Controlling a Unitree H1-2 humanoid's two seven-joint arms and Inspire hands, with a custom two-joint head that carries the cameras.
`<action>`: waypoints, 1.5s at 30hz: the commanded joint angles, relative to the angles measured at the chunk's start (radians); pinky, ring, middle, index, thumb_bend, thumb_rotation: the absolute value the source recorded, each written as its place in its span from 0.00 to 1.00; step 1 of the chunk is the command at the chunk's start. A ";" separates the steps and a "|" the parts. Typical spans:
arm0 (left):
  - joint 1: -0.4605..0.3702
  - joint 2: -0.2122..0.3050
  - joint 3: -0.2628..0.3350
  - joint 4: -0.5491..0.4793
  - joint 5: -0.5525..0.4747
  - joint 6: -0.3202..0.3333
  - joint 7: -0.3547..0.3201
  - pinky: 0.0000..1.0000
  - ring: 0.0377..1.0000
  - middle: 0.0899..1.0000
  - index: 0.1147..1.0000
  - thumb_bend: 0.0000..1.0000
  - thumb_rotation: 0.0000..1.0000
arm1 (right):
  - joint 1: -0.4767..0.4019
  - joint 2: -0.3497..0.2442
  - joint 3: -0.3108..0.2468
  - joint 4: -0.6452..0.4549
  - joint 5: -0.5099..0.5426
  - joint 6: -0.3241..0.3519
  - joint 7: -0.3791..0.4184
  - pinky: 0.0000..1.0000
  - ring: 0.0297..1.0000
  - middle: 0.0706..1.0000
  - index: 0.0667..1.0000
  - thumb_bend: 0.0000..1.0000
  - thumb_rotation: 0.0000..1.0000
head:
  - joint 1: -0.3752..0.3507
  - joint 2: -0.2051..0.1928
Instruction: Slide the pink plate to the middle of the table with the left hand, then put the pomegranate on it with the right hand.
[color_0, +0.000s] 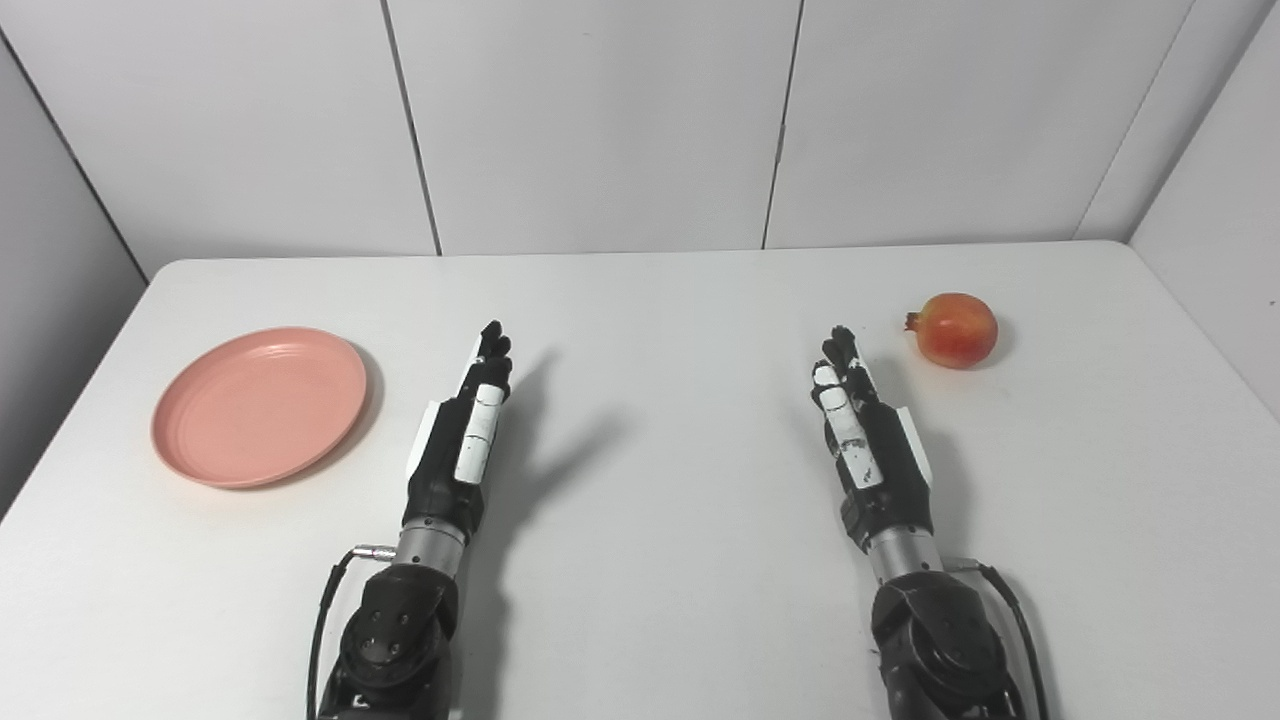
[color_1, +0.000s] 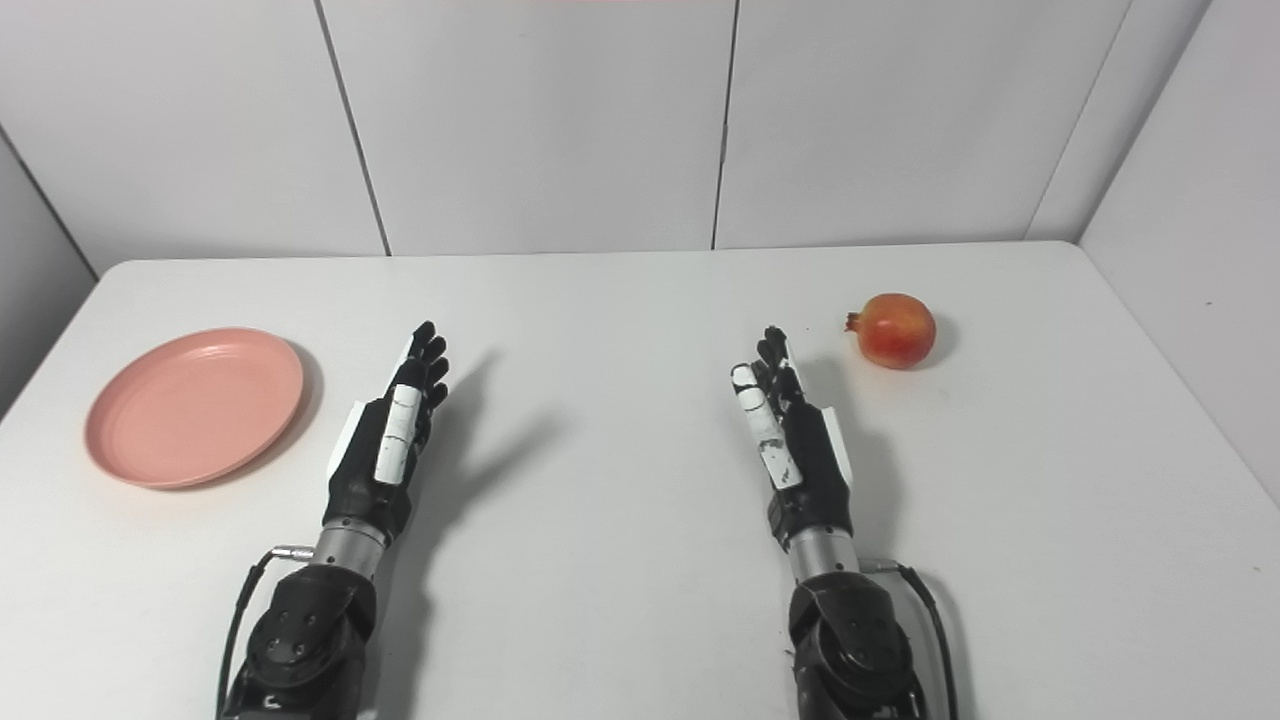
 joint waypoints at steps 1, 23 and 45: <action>-0.024 0.000 -0.003 -0.013 -0.004 -0.040 -0.003 1.00 1.00 1.00 1.00 0.79 1.00 | -0.024 -0.002 0.001 -0.016 0.009 -0.024 0.019 1.00 1.00 1.00 0.99 0.64 0.79 | 0.001 -0.001; -0.011 -0.017 0.004 0.002 -0.031 -0.080 0.002 1.00 1.00 1.00 1.00 0.78 1.00 | -0.018 0.000 0.005 -0.004 0.016 -0.028 0.032 1.00 1.00 1.00 0.99 0.67 0.75 | -0.014 -0.039; -0.014 -0.046 -0.008 0.020 0.006 -0.084 0.049 0.98 1.00 1.00 1.00 0.80 1.00 | -0.011 -0.024 -0.014 -0.006 0.026 -0.044 0.038 1.00 1.00 1.00 0.98 0.66 0.75 | 0.175 -0.054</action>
